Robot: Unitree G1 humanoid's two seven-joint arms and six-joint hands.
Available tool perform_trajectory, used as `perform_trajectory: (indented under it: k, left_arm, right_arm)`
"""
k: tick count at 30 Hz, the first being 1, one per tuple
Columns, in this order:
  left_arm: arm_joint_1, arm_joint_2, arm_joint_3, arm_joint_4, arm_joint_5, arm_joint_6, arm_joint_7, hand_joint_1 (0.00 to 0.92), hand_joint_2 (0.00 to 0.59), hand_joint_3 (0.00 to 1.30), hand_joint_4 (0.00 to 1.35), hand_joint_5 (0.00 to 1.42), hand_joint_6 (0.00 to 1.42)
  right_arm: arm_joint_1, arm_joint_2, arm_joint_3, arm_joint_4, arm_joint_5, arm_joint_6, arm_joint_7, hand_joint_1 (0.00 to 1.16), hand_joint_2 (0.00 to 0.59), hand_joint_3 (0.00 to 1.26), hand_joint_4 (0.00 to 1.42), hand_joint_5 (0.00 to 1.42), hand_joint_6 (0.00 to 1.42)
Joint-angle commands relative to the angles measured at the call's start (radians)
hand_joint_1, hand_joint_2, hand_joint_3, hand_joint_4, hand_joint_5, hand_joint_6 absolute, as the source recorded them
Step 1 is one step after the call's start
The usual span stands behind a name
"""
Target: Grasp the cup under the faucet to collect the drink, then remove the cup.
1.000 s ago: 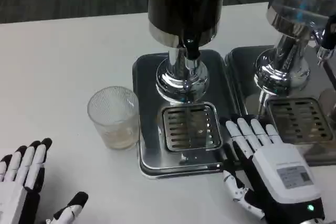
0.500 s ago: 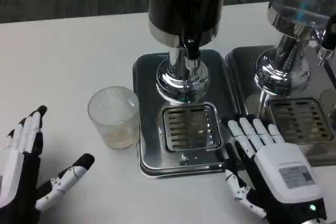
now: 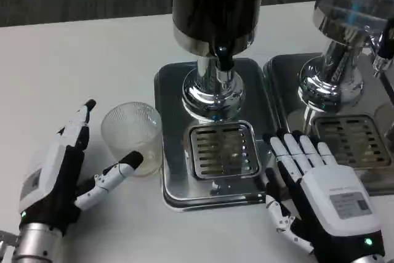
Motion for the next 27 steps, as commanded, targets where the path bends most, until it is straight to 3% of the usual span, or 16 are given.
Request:
perform_trajectory:
  k: [1,15,27]
  left_arm:
    - [-0.056,-0.016,-0.024,0.052,0.006,-0.015,-0.022,0.123,0.038,0.0,0.0,0.05,0.01]
    - [-0.162,-0.035,-0.058,0.217,0.001,-0.085,-0.022,0.237,0.056,0.01,0.0,0.18,0.1]
    - [-0.185,-0.041,-0.06,0.281,0.014,-0.166,0.03,0.422,0.099,0.24,0.3,0.5,0.39]
  right_arm:
    - [0.0,0.001,-0.001,0.0,0.006,0.004,0.002,0.06,0.545,0.03,0.0,0.0,0.0]
    - [-0.012,0.011,0.006,0.008,0.002,0.008,0.002,0.06,0.534,0.03,0.0,0.0,0.0]
    - [-0.012,0.019,0.008,0.01,0.007,0.014,0.004,0.05,0.533,0.05,0.0,0.0,0.0]
